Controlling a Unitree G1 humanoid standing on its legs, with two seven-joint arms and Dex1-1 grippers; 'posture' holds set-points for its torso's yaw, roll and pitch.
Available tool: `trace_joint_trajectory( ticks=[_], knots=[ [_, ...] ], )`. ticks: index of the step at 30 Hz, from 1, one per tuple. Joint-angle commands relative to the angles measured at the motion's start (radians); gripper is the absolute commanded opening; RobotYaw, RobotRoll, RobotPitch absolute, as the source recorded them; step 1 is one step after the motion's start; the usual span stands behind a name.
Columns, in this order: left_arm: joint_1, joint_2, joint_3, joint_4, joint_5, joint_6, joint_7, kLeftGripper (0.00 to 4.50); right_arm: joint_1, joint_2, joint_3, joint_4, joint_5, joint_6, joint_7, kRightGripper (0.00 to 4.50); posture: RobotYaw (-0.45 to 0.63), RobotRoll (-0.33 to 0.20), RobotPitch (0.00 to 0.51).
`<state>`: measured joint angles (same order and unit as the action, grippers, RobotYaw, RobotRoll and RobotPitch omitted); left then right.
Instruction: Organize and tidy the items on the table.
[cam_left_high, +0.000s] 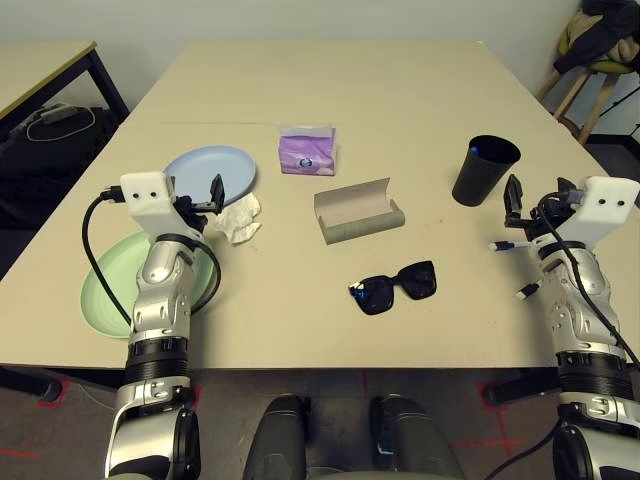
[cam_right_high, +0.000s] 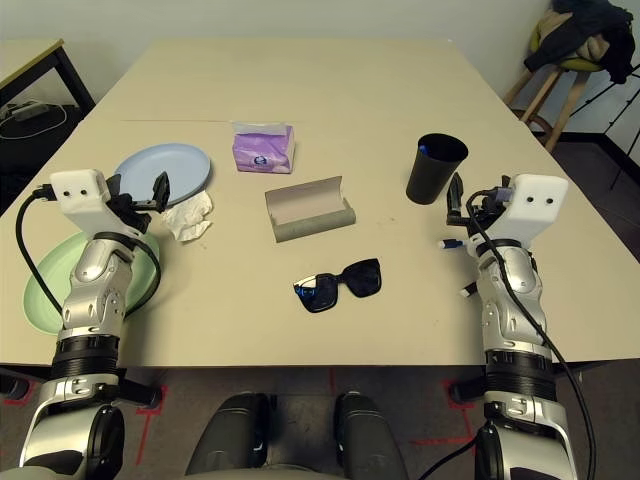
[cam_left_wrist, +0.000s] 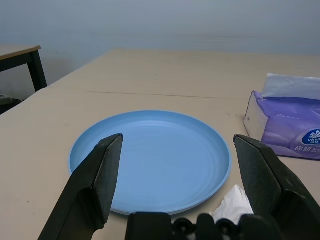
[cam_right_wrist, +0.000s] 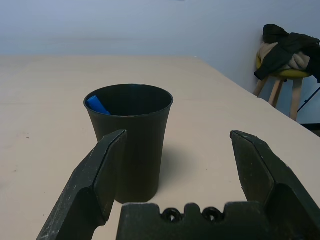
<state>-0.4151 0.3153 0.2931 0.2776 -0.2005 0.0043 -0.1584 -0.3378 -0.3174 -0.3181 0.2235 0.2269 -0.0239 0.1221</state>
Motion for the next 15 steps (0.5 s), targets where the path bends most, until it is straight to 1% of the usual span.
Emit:
trace_joint_trajectory(
  ticks=[1, 4, 7, 12, 15],
  knots=[
    [0.011, -0.004, -0.006, -0.015, -0.001, 0.007, 0.0, 4.5, -0.001, 0.004, 0.009, -0.028, -0.005, 0.017, -0.006, 4.47, 0.13, 0.0, 0.085],
    [0.008, -0.002, -0.005, -0.006, -0.004, 0.008, -0.006, 4.5, -0.002, 0.012, 0.021, -0.048, -0.008, 0.03, -0.005, 4.47, 0.12, 0.0, 0.091],
    [0.005, -0.01, -0.012, -0.003, 0.0, 0.009, -0.002, 4.5, -0.009, 0.016, 0.031, -0.041, -0.008, 0.031, 0.001, 4.47, 0.1, 0.0, 0.08],
    [-0.006, -0.019, -0.023, 0.011, 0.006, 0.005, -0.004, 4.5, -0.029, 0.01, 0.034, -0.014, -0.004, 0.02, 0.019, 4.47, 0.08, 0.0, 0.078],
    [-0.014, -0.024, -0.03, 0.009, 0.007, 0.01, -0.005, 4.5, -0.028, 0.006, 0.028, -0.013, 0.0, 0.021, 0.031, 4.47, 0.09, 0.0, 0.077]
  ],
)
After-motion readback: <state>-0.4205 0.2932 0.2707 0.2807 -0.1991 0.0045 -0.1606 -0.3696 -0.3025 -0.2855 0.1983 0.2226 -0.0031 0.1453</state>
